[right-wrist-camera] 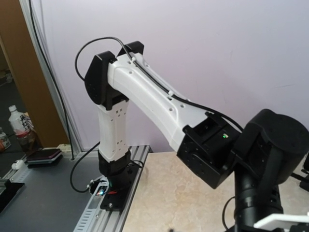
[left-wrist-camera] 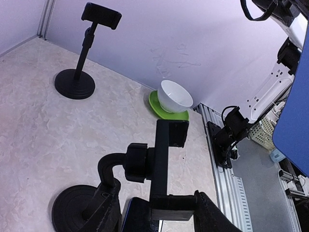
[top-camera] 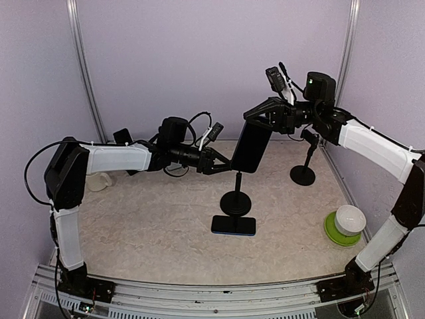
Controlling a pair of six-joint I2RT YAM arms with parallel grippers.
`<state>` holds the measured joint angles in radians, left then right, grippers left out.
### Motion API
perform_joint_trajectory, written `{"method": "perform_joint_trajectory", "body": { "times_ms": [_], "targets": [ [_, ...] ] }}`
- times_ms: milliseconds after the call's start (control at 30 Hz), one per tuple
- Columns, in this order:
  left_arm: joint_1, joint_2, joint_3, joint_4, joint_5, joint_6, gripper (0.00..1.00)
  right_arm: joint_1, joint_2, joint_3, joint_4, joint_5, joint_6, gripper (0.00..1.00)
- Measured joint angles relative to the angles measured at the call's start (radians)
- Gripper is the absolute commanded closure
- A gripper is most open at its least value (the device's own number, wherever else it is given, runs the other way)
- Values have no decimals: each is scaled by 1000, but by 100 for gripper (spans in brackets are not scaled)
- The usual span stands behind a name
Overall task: Place the phone on the phone stand
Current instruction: Install the phone on the phone stand.
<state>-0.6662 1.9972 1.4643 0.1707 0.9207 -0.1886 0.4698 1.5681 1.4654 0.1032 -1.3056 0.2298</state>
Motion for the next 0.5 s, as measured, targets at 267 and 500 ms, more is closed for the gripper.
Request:
{"method": "perform_joint_trajectory", "body": {
  "times_ms": [267,500],
  "targets": [
    [-2,8,2,0,11,0,63,0,8,0,0,-1,0,100],
    [-3,13,27,-1,23,-1,73,0,24,0,1,-6,0,100]
  ]
}}
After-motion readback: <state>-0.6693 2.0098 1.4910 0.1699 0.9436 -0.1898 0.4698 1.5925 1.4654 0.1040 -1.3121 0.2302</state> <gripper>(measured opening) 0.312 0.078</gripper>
